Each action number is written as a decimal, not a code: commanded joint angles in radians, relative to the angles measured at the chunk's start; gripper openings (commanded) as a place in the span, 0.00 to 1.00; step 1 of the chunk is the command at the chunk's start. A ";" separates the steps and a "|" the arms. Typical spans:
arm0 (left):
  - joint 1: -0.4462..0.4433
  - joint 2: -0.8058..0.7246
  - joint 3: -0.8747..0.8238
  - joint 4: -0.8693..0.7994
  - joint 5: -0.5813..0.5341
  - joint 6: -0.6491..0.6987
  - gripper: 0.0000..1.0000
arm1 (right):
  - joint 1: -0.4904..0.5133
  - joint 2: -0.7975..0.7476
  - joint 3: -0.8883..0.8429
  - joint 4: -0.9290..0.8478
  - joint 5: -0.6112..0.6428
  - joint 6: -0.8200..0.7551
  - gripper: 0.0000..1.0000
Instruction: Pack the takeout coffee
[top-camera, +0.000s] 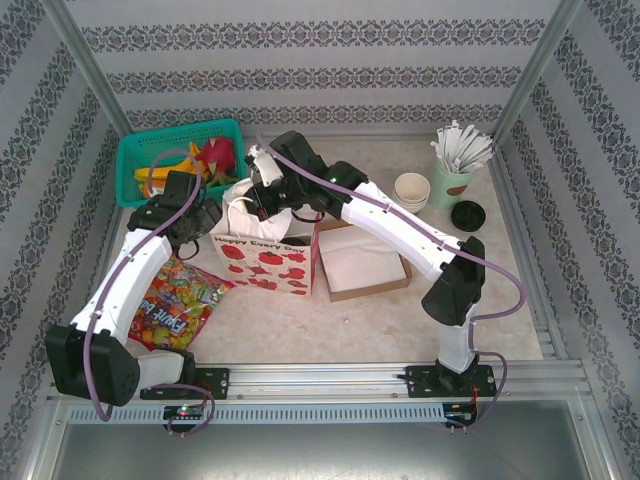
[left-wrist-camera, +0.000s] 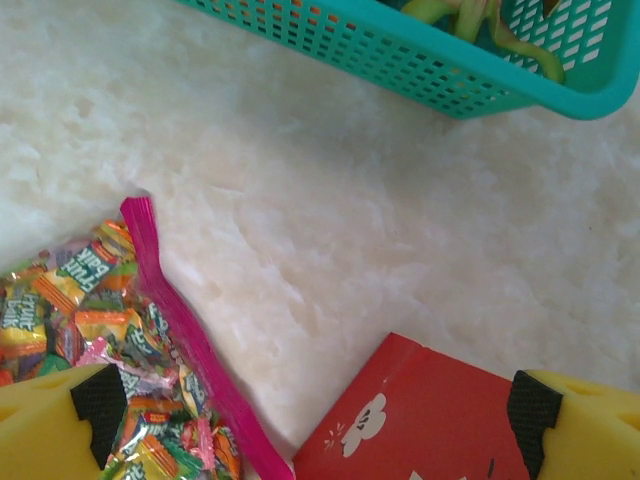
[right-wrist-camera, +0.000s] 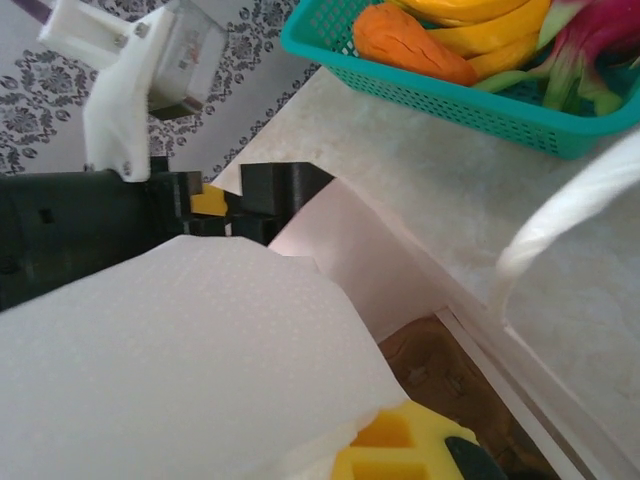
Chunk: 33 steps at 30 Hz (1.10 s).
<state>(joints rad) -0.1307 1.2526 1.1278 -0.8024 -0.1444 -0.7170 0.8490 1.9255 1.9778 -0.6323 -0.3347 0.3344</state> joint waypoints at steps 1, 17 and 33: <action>0.004 -0.037 -0.016 -0.038 0.032 -0.044 1.00 | 0.023 0.005 -0.043 0.053 0.048 -0.027 0.00; 0.005 0.005 0.008 -0.055 0.028 -0.050 1.00 | 0.066 0.016 -0.095 0.104 0.103 0.069 0.35; 0.005 0.006 0.001 -0.065 0.003 -0.057 1.00 | 0.065 -0.063 -0.224 0.103 0.025 0.077 0.49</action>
<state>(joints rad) -0.1307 1.2537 1.1183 -0.8303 -0.1341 -0.7574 0.9016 1.8778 1.7847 -0.5255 -0.3714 0.3538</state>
